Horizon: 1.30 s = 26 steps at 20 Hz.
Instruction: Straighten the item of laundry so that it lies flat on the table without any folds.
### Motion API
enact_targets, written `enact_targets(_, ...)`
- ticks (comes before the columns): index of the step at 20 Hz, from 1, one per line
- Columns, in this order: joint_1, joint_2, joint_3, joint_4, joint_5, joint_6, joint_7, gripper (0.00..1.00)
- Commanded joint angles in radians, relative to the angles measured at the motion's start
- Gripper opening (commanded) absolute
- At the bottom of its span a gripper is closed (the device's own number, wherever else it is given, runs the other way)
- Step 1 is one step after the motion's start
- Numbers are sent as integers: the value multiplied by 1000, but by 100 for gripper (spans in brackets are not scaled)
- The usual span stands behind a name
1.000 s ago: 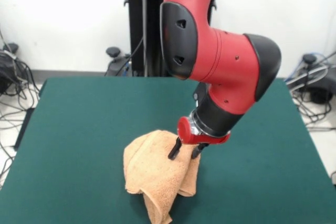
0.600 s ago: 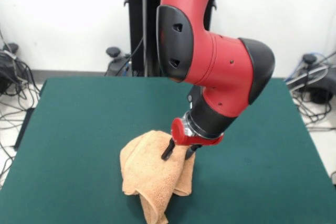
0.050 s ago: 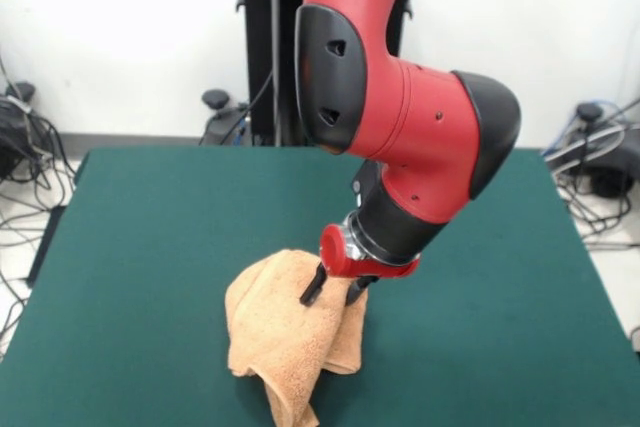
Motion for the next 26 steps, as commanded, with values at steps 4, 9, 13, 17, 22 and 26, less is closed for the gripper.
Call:
enact_targets(4, 8, 7, 10, 22, 25, -19, 234, 100)
enact_targets(9, 5, 6, 10, 27, 25, -23, 236, 100)
enact_targets(13, 6, 7, 12, 24, 26, -21, 234, 100)
enact_targets(17, 5, 8, 14, 19, 31, -18, 237, 100)
enact_targets(22, 2, 6, 16, 23, 31, -22, 237, 100)
enact_targets(26, 4, 5, 14, 23, 30, -18, 233, 100)
